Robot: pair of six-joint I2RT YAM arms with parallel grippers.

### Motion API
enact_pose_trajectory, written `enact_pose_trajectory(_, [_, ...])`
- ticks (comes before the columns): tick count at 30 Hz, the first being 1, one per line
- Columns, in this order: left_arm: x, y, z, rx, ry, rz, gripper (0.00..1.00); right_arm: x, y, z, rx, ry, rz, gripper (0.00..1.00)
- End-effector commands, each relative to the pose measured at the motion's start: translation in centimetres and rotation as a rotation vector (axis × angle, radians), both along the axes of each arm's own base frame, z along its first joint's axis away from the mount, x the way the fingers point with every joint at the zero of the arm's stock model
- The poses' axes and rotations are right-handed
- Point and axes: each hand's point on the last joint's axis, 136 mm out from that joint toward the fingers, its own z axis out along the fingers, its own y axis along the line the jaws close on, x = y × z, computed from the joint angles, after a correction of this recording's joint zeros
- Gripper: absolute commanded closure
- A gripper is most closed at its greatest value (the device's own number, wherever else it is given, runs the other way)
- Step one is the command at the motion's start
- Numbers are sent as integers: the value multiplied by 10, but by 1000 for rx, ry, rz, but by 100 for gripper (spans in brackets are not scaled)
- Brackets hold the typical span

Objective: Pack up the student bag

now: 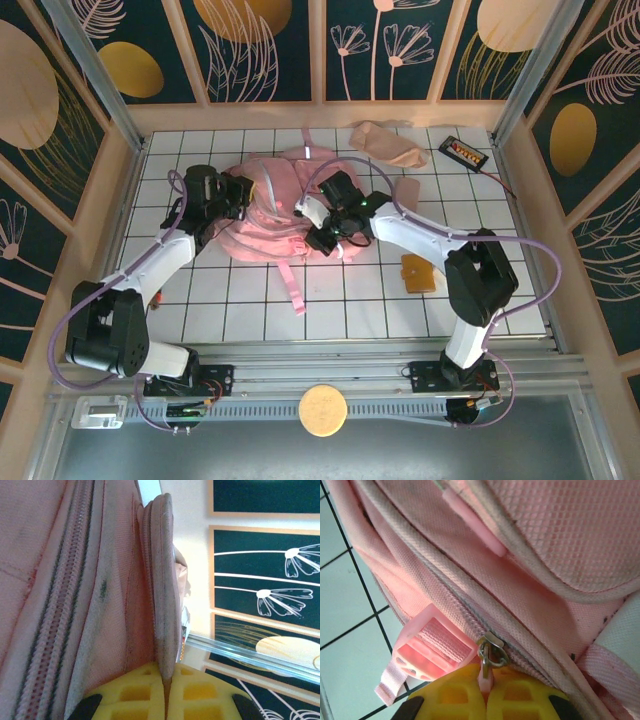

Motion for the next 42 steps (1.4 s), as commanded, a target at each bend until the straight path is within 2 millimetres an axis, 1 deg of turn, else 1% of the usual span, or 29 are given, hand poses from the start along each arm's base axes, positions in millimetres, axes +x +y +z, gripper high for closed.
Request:
enact_pose_trajectory(1, [4, -15, 72, -125, -216, -14, 100, 11, 19, 50, 175, 17, 1, 100])
enact_pose_trajectory(3, [6, -11, 82, -134, -236, -4, 100, 19, 5, 45, 165, 39, -50, 100])
enact_pose_trajectory(5, [8, -9, 94, -138, -256, 4, 100, 26, -2, 49, 159, 39, -83, 100])
enact_pose_trajectory(6, [9, -8, 99, -139, -264, 3, 100, 28, -3, 54, 164, 41, -86, 100])
enact_pose_trajectory(7, [11, -9, 110, -143, -284, 1, 100, 30, -2, 59, 168, 39, -84, 100])
enact_pose_trajectory(9, [13, -10, 122, -140, -303, -2, 100, 35, 0, 68, 164, 29, -88, 100])
enact_pose_trajectory(11, [14, -9, 128, -130, -310, 2, 100, 35, 8, 78, 157, 23, -59, 100])
enact_pose_trajectory(12, [15, -9, 129, -125, -310, 5, 100, 29, 17, 83, 146, 10, -13, 100])
enact_pose_trajectory(15, [16, -7, 129, -124, -309, 17, 100, 2, 46, 87, 125, -4, 122, 100])
enact_pose_trajectory(16, [16, -7, 129, -124, -310, 20, 100, -8, 54, 87, 138, 10, 155, 100])
enact_pose_trajectory(18, [17, -8, 130, -124, -313, 16, 100, -18, 65, 86, 165, 50, 181, 100])
enact_pose_trajectory(21, [18, -11, 130, -120, -315, 10, 100, -19, 79, 81, 174, 106, 171, 100])
enact_pose_trajectory(22, [19, -13, 129, -122, -314, 2, 100, -16, 82, 80, 173, 121, 154, 100])
enact_pose_trajectory(24, [18, -16, 126, -120, -309, -3, 100, 0, 85, 70, 149, 162, 77, 100])
enact_pose_trajectory(26, [17, -17, 121, -119, -300, -9, 100, 19, 83, 65, 140, 244, -30, 100])
enact_pose_trajectory(28, [15, -18, 114, -127, -291, -14, 100, 34, 75, 57, 138, 330, -142, 100])
enact_pose_trajectory(30, [14, -18, 109, -132, -279, -16, 100, 42, 66, 52, 157, 380, -216, 100])
enact_pose_trajectory(32, [13, -20, 104, -132, -270, -23, 100, 46, 59, 53, 205, 411, -265, 99])
enact_pose_trajectory(33, [13, -20, 103, -132, -267, -25, 100, 48, 54, 54, 231, 428, -292, 96])
enact_pose_trajectory(34, [12, -20, 105, -133, -270, -26, 100, 52, 48, 54, 253, 441, -321, 90])
enact_pose_trajectory(37, [12, -21, 104, -130, -266, -31, 100, 58, 34, 52, 291, 455, -374, 83])
enact_pose_trajectory(39, [13, -22, 102, -131, -262, -36, 100, 60, 29, 45, 289, 461, -389, 82])
enact_pose_trajectory(42, [12, -23, 102, -132, -260, -41, 100, 61, 27, 39, 283, 469, -387, 81])
